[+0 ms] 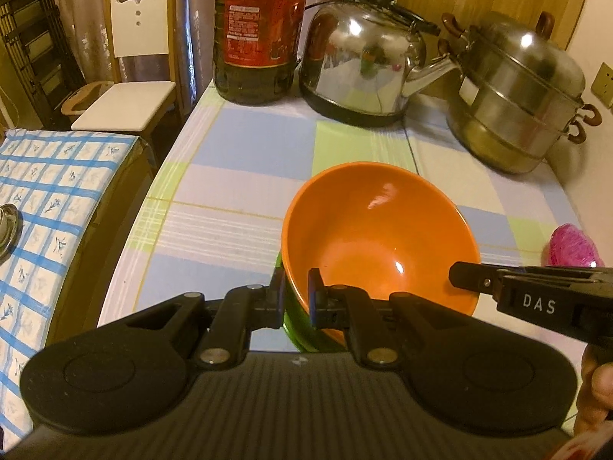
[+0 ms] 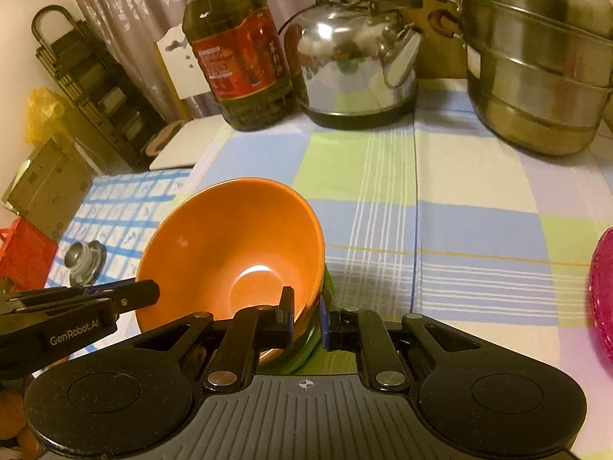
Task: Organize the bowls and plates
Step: 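Lower the orange bowl into the green bowls and open both grippers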
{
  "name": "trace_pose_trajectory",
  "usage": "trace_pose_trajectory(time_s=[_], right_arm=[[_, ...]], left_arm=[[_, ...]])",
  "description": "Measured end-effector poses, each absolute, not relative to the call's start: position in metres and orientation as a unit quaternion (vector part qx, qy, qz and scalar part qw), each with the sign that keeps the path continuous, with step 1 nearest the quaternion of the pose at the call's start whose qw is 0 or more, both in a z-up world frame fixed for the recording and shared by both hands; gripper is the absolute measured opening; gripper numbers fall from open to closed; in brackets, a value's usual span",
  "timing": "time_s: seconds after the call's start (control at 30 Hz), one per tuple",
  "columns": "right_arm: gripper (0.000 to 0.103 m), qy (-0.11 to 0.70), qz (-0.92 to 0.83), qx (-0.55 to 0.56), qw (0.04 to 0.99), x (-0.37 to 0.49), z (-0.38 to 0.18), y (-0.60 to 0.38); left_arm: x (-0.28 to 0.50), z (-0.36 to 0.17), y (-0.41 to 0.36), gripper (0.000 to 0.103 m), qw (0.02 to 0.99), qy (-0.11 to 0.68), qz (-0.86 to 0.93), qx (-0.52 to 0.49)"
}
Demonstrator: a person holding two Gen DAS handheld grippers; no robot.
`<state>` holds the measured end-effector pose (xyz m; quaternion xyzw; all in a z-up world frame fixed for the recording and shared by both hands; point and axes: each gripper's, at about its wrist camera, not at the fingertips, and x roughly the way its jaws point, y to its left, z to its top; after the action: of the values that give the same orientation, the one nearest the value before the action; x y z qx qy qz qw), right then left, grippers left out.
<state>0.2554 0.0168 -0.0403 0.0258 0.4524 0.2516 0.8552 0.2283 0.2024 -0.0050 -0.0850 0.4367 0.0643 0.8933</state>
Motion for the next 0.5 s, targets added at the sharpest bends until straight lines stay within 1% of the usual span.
trace_pose_trajectory(time_s=[0.5], right_arm=[[0.013, 0.465, 0.251, -0.009, 0.849, 0.253, -0.053, 0.025]], left_arm=[[0.224, -0.017, 0.204, 0.011, 0.887, 0.448, 0.06, -0.099]])
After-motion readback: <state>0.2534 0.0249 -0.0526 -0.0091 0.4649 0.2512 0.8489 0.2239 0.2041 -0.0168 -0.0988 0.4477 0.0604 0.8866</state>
